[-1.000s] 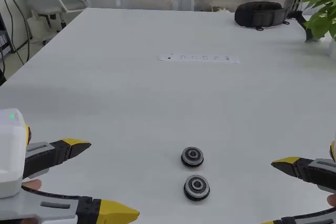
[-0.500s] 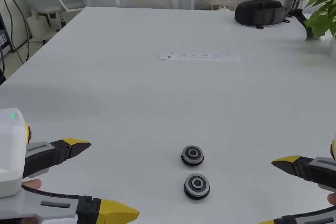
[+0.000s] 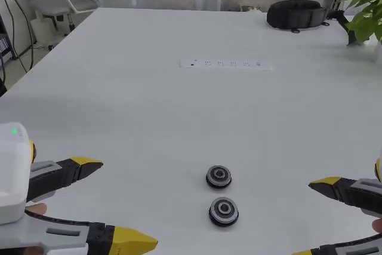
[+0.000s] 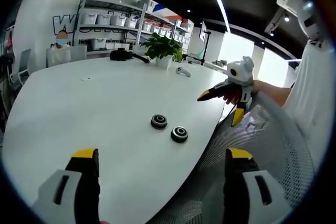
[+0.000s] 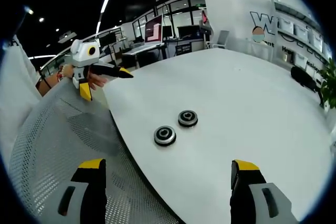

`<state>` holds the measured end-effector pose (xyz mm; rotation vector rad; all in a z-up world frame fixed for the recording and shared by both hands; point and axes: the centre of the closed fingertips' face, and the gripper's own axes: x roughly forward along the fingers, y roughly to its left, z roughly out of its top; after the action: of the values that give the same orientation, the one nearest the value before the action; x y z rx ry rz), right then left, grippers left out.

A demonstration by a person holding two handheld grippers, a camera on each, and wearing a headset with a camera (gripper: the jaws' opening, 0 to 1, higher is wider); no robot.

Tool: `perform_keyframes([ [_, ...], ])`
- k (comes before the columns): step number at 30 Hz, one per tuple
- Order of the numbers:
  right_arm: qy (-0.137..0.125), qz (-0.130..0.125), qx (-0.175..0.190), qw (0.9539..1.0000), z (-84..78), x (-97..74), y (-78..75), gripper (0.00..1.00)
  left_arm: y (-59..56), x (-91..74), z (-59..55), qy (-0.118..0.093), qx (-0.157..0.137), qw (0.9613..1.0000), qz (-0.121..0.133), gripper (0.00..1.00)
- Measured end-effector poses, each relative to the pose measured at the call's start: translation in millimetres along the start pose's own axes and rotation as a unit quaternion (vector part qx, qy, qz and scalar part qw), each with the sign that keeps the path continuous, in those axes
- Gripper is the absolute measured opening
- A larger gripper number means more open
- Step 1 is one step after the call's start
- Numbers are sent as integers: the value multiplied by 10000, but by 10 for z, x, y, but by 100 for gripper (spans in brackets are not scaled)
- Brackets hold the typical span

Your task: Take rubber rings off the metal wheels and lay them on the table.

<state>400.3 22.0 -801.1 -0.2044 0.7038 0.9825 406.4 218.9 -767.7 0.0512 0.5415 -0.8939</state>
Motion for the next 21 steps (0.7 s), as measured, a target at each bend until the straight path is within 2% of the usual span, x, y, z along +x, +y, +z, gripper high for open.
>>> perform_keyframes([
  [21, 9, -25, -3, 10000, 0, -5, -11, 99, -2, -4, 8, -11, 5, 10000, -21, 99],
])
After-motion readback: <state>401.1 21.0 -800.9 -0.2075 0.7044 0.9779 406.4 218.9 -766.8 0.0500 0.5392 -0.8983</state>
